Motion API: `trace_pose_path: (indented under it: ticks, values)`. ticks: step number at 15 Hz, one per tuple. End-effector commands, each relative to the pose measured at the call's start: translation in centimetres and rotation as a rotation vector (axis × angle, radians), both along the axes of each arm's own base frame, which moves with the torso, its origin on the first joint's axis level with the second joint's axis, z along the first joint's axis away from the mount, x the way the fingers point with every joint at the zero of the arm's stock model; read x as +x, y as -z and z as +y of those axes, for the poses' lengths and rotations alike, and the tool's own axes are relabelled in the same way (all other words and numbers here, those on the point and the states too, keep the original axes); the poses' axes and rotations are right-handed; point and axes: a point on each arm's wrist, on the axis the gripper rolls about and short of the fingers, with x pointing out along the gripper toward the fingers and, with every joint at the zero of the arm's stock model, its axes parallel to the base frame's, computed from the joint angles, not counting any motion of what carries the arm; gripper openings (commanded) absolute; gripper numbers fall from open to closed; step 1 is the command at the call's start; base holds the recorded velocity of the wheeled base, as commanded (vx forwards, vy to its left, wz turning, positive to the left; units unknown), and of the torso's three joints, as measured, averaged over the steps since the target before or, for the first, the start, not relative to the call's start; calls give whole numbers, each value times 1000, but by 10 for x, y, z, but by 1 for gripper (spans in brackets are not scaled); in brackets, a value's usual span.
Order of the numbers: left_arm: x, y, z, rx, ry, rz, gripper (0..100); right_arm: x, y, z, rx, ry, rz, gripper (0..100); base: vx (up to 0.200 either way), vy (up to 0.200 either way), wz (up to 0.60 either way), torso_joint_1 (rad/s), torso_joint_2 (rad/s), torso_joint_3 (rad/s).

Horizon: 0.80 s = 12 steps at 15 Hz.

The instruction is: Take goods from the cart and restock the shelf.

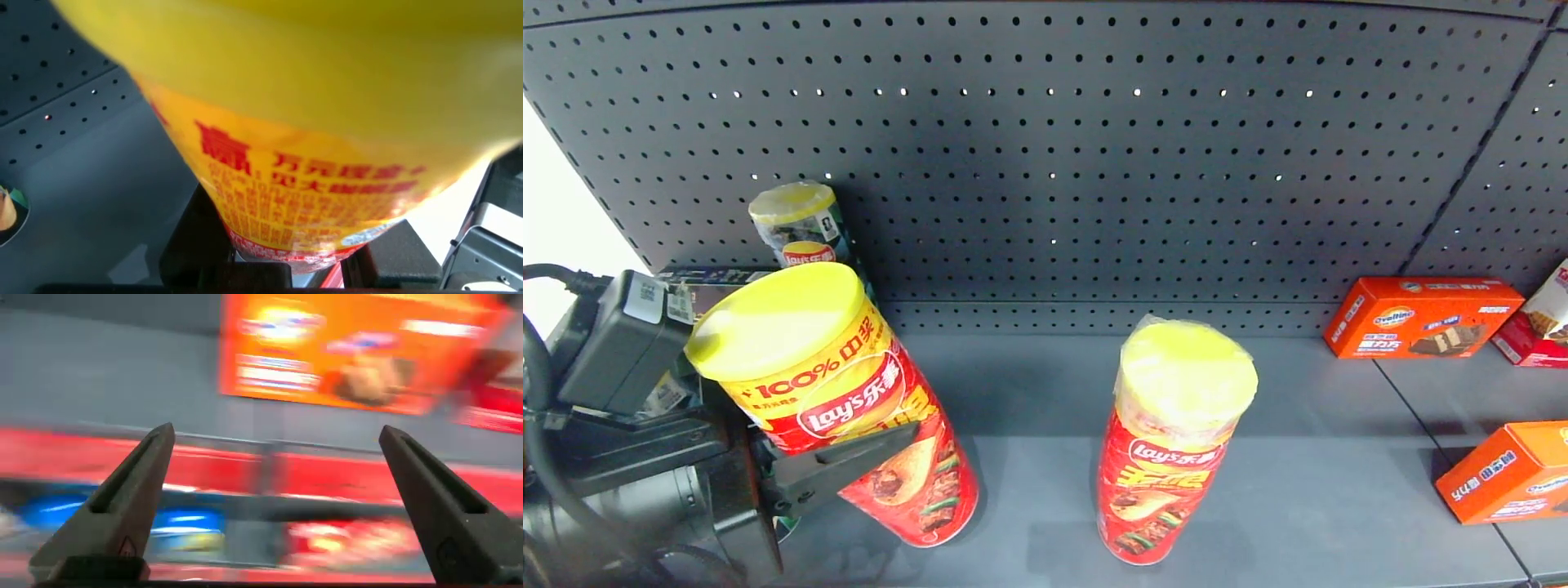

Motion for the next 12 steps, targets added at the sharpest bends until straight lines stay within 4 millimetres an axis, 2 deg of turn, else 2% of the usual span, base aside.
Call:
trace_pose_path:
  ticks: [1,4,7,9,12]
  values:
    - [0,-1,0,-2,2,-3,0,0,3,-1,-45,59,2,100,0,0,0,0,0,0]
    - [-1,-3,-3,-3,20,-8,0,0,4,5,33,-200,-2,100,0,0,0,0,0,0]
    - [-1,-4,-4,-5,25,-12,0,0,5,5,97,-224,8,100,0,0,0,0,0,0]
    - [-1,-4,-5,-6,35,-11,0,-1,12,6,105,-252,91,100,0,0,0,0,0,0]
    - [-2,-8,-8,-12,52,-22,0,-5,13,4,120,-311,22,100,0,0,0,0,0,0]
